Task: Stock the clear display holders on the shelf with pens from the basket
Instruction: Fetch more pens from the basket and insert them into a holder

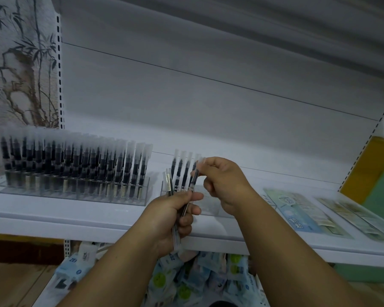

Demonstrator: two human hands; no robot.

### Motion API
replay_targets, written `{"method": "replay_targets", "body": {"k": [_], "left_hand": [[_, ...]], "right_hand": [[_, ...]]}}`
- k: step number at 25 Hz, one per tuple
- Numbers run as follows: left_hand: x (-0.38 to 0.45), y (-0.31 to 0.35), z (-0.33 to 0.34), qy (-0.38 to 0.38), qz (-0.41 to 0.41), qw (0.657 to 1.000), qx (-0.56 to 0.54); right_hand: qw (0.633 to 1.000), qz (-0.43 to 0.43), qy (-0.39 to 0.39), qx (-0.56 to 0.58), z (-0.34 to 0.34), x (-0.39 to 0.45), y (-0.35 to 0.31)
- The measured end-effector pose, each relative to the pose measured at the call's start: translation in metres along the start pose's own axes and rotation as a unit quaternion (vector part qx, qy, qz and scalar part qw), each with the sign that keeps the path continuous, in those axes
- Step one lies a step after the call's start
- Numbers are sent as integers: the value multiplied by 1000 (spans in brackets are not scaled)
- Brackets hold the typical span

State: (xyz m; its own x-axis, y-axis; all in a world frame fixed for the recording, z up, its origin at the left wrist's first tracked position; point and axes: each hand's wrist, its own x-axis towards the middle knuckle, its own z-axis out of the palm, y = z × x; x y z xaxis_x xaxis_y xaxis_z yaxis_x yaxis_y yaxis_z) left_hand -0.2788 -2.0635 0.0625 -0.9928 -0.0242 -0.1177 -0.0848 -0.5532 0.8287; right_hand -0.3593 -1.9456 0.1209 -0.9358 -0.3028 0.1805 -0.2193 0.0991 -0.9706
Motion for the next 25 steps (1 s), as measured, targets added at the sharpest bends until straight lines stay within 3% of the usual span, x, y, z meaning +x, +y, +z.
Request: {"method": "replay_targets", "body": {"k": [2,5,7,10,16,21,25], "left_hand": [[2,0,1,14,2,1000,5],[5,-2,-1,58,5,998,-2],[7,-2,-2,71,6,997,-10],[8,-2,1,69,3,998,-11],[8,-3,4,54,-3,999,-10],[6,-2,7,30,-14,999,-42],[4,1,2,27,-20,997,-63]], "right_hand": [[998,-24,49,12,-1,3,0],[974,-87,209,14,-13,13,0],[958,-145,247,-29,-15,15,5],[952,-183,225,-98,-7,15,16],[953,-165,129,-219,-4,27,27],[946,-78,52,-312,-3,48,13],[937,-75,113,-323,3,27,30]]}}
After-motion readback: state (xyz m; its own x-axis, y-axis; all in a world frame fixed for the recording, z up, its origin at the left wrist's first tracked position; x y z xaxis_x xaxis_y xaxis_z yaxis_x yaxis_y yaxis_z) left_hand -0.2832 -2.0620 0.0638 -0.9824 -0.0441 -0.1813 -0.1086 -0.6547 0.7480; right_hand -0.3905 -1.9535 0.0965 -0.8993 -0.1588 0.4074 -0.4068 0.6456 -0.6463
